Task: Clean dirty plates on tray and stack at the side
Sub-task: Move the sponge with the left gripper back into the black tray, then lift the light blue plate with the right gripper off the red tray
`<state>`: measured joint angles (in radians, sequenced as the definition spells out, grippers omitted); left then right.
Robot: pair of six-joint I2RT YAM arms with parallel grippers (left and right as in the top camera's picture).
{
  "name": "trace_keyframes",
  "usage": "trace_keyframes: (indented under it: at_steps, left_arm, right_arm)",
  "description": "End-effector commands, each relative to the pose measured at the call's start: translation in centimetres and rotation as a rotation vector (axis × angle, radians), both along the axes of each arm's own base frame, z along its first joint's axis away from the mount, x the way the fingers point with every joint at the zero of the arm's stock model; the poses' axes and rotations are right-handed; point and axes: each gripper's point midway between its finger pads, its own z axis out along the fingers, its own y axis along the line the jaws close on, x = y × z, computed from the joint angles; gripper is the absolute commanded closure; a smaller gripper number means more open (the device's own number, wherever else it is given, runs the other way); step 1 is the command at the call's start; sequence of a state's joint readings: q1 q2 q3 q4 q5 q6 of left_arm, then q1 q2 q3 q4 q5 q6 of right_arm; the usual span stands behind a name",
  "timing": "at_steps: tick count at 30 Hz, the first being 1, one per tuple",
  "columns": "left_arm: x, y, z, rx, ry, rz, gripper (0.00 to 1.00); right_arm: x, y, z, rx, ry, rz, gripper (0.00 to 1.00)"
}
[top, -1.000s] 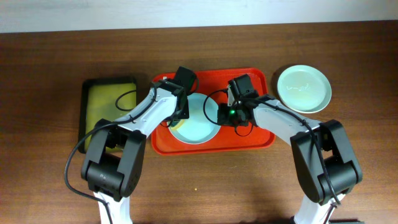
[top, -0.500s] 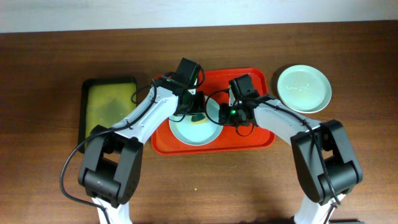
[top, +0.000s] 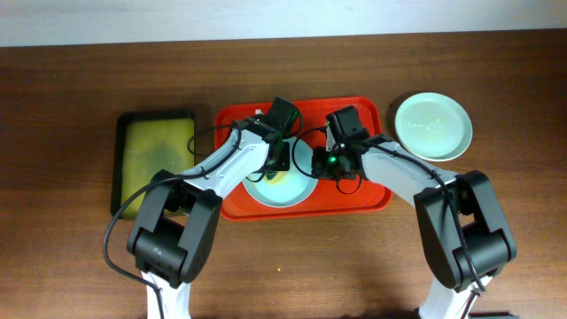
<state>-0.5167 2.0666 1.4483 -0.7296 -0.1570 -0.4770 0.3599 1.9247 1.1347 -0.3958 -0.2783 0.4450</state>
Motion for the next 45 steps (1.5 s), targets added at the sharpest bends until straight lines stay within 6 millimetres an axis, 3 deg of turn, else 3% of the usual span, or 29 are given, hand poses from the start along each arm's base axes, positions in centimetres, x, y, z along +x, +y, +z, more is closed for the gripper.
trace_keyframes:
  at_steps: [1,3,6,8,10,13,15,17,20,24,26,29,30,32,33,35,38,40,43,45]
  left_arm:
    - [1.0,5.4,0.4,0.209,-0.042,0.089,1.00]
    - [1.8,5.6,2.2,0.200,-0.079,0.102,1.00]
    - [3.0,6.3,7.2,0.211,-0.210,0.127,1.00]
    - [3.1,6.4,9.2,0.188,-0.249,0.136,1.00]
    - [3.3,7.0,9.8,0.180,-0.261,0.155,1.00]
    - [3.8,12.5,8.5,0.011,-0.141,0.305,1.00]
    - [3.8,18.7,7.8,-0.085,-0.095,0.522,1.00]
    - [2.6,23.4,6.4,-0.100,-0.056,0.656,1.00]
    - [1.7,26.6,5.1,-0.097,-0.055,0.734,1.00]
    - [1.4,25.9,3.8,-0.106,-0.047,0.721,1.00]
    - [1.5,24.2,2.1,-0.194,-0.040,0.691,1.00]
    - [1.3,24.0,1.3,-0.198,-0.037,0.690,0.96]
    - [1.3,24.1,1.2,-0.195,-0.037,0.690,0.88]
    - [1.3,24.1,1.3,-0.194,-0.039,0.691,0.52]
    - [1.6,24.4,1.6,-0.192,-0.050,0.679,0.45]
    - [2.1,25.2,3.6,-0.187,-0.080,0.657,0.43]
    - [2.5,26.0,12.9,-0.222,-0.284,0.655,0.37]
    - [2.1,25.9,16.2,-0.236,-0.364,0.645,0.01]
    - [2.0,25.9,16.2,-0.235,-0.364,0.645,0.01]
    - [2.0,25.9,16.2,-0.235,-0.364,0.645,0.01]
  right_arm:
    - [-0.1,-0.9,-0.8,-0.034,0.014,-0.015,0.96]
    - [-0.1,-0.9,-0.8,-0.034,0.013,-0.015,0.96]
    - [-0.1,-0.9,-0.8,-0.033,0.014,-0.015,0.96]
    - [-0.1,-0.9,-0.8,-0.033,0.014,-0.015,0.96]
    - [-0.2,-0.9,-0.9,-0.035,0.018,-0.015,0.96]
    - [-0.3,-0.9,-0.9,-0.040,0.013,0.002,0.96]
    - [-0.1,-0.8,-0.8,-0.037,0.003,0.002,0.96]
    - [0.1,-0.8,-0.7,-0.034,-0.004,0.002,0.96]
    - [0.1,-0.8,-0.7,-0.033,-0.006,0.002,0.96]
    - [0.1,-0.8,-0.7,-0.033,-0.004,0.002,0.96]
    - [0.1,-0.8,-0.7,-0.033,-0.003,0.002,0.96]
    - [-0.1,-0.8,-0.8,-0.036,0.003,0.002,0.96]
    - [0.0,-0.8,-0.8,-0.036,0.003,0.002,0.96]
    - [-0.1,-0.8,-0.8,-0.036,0.004,0.002,0.96]
    - [-0.2,-0.9,-0.8,-0.039,0.009,0.002,0.96]
    - [-0.2,-0.9,-0.9,-0.039,0.011,0.002,0.96]
    - [0.0,-0.8,-0.8,-0.036,0.002,0.002,0.96]
    - [0.1,-0.8,-0.7,-0.034,-0.002,0.002,0.96]
    - [0.4,-0.6,1.1,-0.031,-0.031,0.021,0.96]
    - [1.0,-0.2,4.0,-0.063,-0.098,0.053,0.96]
